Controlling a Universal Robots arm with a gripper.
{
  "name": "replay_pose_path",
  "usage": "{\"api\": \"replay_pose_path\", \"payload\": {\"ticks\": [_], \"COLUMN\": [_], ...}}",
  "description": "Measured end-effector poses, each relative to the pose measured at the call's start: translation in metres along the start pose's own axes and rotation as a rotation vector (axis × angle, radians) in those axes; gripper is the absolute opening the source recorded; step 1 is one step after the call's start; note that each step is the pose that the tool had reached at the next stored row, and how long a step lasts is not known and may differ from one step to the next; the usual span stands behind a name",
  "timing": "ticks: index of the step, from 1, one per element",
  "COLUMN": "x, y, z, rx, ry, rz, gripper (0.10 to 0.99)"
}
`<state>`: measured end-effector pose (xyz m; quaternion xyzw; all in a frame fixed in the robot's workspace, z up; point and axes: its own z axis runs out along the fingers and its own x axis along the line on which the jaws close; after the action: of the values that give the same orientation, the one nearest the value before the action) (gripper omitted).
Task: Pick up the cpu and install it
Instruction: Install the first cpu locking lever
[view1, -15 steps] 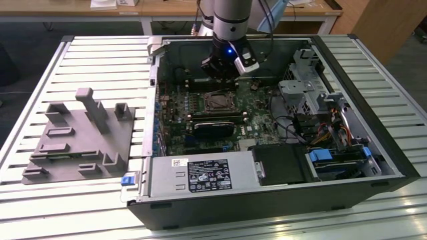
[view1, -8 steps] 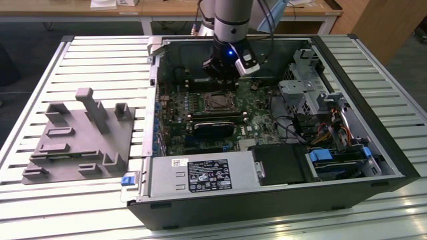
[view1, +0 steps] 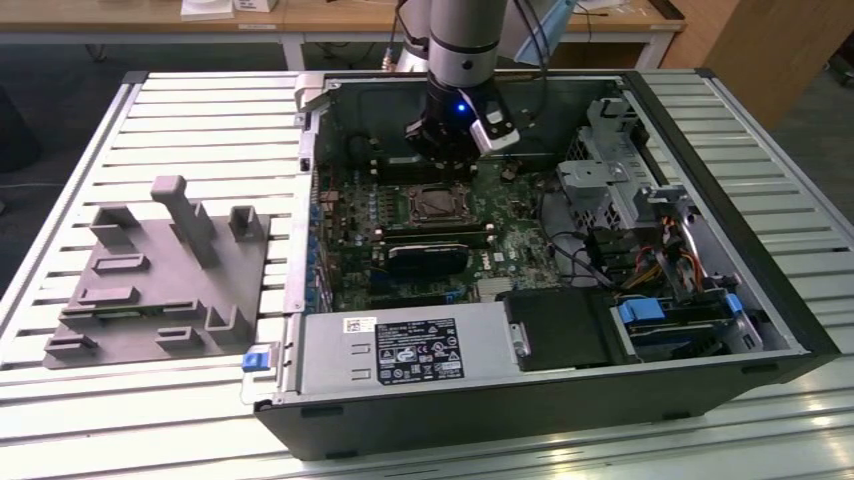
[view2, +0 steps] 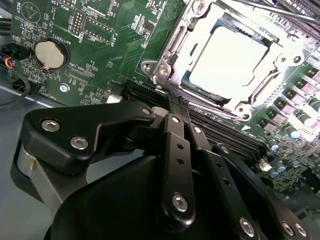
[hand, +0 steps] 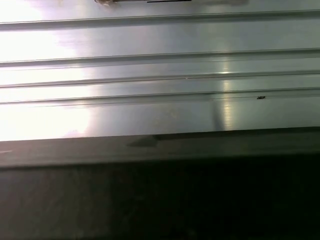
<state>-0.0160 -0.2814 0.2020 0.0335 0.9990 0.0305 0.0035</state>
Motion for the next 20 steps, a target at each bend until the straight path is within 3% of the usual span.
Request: {"api": "replay_pose_path", "payload": {"ticks": [14, 20], "x": [0.0000, 0.0000], "y": [-0.0004, 0.0002], "z": [0.0058, 0.0044], "rx": [0.016, -0.008], "ry": [-0.0007, 0.0009], "rz": [0.000, 0.000], "gripper": [0.106, 0.106]}}
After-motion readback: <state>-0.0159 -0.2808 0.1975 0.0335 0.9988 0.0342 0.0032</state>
